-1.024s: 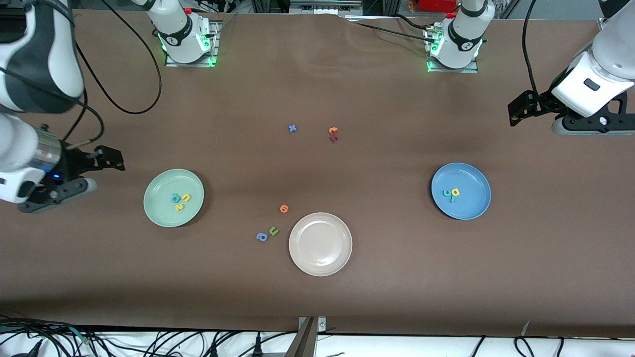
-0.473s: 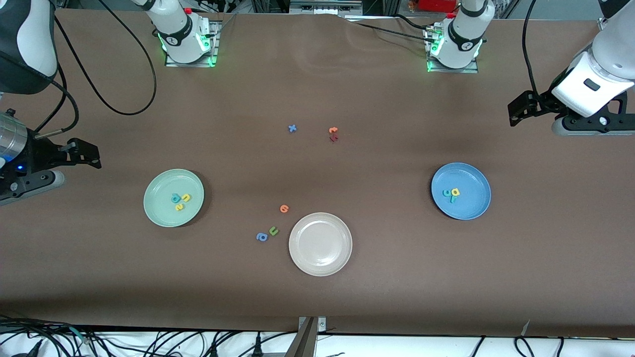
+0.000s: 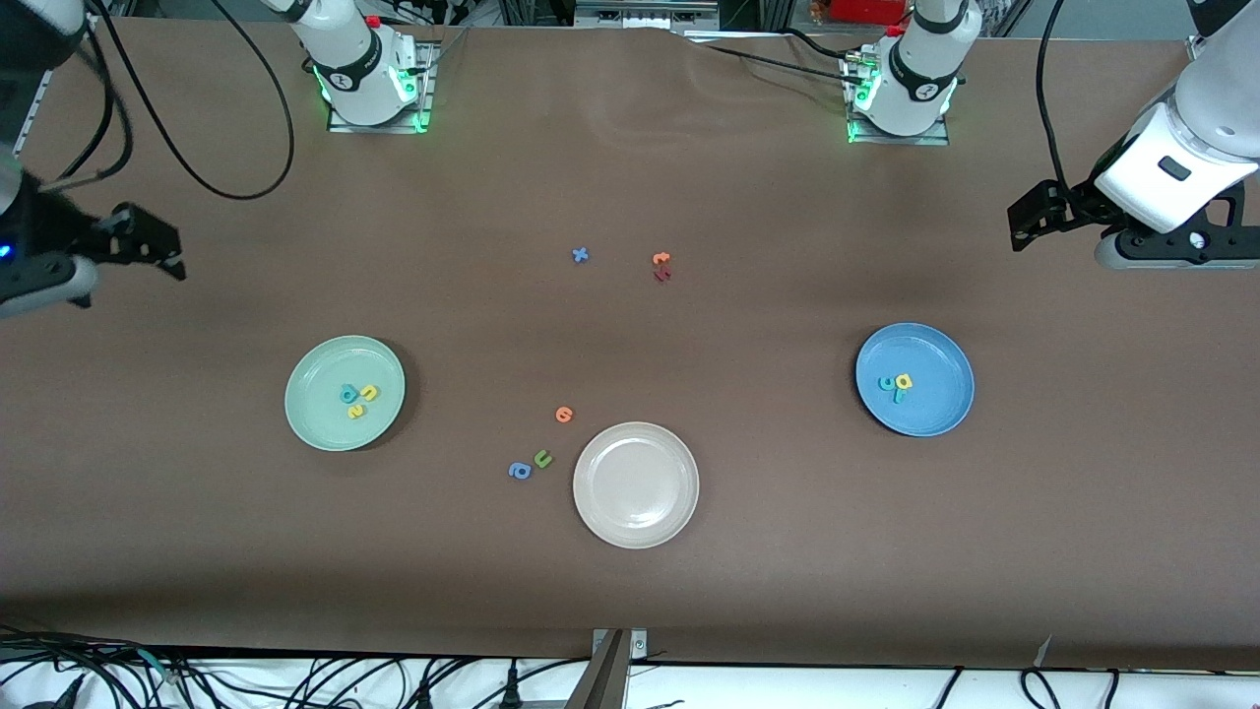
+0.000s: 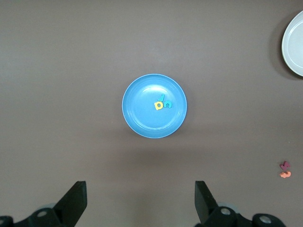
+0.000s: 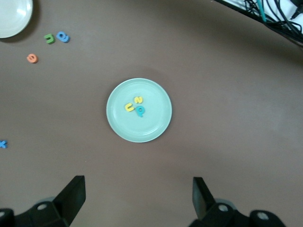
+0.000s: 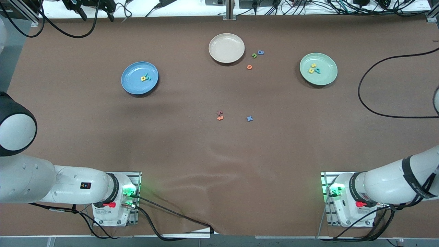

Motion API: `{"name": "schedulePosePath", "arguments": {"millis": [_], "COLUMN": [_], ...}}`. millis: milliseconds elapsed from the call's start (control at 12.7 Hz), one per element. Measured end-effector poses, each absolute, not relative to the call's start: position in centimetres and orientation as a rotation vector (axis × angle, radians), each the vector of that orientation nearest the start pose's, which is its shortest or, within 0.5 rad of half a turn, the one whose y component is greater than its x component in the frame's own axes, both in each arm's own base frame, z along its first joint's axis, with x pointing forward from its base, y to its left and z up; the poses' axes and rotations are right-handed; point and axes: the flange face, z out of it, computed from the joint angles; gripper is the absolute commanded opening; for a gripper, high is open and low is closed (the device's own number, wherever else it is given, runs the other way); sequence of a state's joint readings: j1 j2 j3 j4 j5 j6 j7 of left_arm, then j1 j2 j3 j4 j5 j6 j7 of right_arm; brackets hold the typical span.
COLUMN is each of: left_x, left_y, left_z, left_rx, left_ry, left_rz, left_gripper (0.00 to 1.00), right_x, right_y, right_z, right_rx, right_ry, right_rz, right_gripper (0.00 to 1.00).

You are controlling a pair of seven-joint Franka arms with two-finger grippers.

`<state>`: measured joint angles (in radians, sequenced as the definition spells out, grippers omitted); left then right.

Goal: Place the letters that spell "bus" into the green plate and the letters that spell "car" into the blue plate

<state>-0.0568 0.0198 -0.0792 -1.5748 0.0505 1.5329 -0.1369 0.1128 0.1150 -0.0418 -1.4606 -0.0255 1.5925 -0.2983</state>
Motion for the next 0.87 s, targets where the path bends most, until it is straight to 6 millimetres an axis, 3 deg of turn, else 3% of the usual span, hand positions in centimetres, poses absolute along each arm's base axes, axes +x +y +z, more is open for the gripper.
{"name": "schedulePosePath", "arguments": {"millis": [315, 552, 867], "left_x": [55.1, 55.1, 55.1], "left_y": [-7.0, -7.0, -7.0], "left_z": [60.9, 60.9, 60.9], "left_rx": [-3.083, -3.083, -3.083], "left_ry": [-0.001, -0.001, -0.001], "left_rz": [0.085, 0.085, 0.085], "left_gripper": [1.00, 1.00, 1.00], "right_x": [55.8, 55.6, 55.6], "right_y": [4.1, 3.6, 3.4], "right_z": [58.2, 56.7, 56.6], "right_rx": [-3.127, -3.132, -3.145], "right_ry": [-0.536, -0.512, -0.511], "right_rz": [0.053, 0.106, 0.121], "right_gripper": [1.00, 1.00, 1.00]}}
